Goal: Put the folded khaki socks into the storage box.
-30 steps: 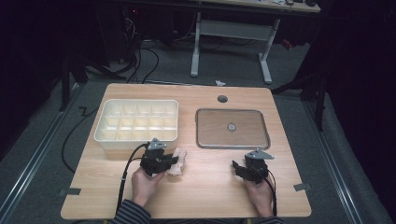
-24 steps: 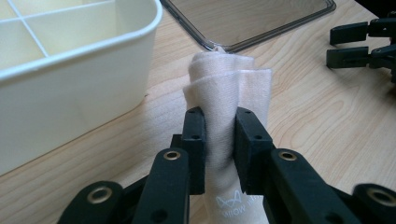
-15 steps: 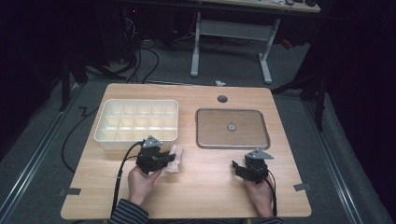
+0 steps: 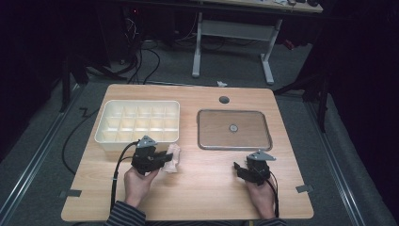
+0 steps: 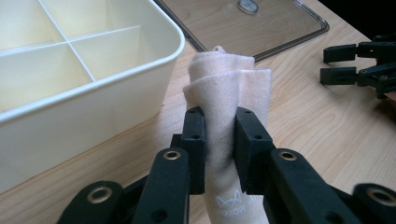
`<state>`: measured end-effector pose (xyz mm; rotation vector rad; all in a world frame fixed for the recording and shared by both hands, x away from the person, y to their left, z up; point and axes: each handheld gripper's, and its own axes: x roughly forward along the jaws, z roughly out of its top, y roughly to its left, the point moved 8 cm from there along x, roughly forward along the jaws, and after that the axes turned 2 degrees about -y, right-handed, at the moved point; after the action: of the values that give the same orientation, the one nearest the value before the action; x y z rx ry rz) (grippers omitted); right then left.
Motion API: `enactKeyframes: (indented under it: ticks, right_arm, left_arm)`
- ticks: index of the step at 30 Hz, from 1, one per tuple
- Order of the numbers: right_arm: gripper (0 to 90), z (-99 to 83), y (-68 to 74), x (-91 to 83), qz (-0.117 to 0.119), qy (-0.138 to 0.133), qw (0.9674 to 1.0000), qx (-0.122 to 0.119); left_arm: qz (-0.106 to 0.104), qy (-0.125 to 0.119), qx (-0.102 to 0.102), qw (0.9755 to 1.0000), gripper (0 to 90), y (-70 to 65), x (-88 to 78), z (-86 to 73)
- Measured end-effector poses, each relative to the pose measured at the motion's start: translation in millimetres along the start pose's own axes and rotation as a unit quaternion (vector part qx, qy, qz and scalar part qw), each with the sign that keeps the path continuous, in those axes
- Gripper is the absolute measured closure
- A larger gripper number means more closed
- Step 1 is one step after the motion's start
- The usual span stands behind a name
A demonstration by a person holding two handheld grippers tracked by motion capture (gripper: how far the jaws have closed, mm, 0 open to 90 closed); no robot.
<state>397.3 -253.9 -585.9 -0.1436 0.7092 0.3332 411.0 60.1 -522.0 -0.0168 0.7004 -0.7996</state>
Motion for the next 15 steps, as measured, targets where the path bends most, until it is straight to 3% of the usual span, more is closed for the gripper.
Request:
enactKeyframes:
  ticks: [15]
  right_arm:
    - [38.9, 0.1, 0.0, 0.1, -0.002, 0.000, 1.0000, 0.002]
  left_arm:
    - [-0.006, -0.021, -0.014, 0.9997, 76.2, 9.1, -15.6, 3.5]
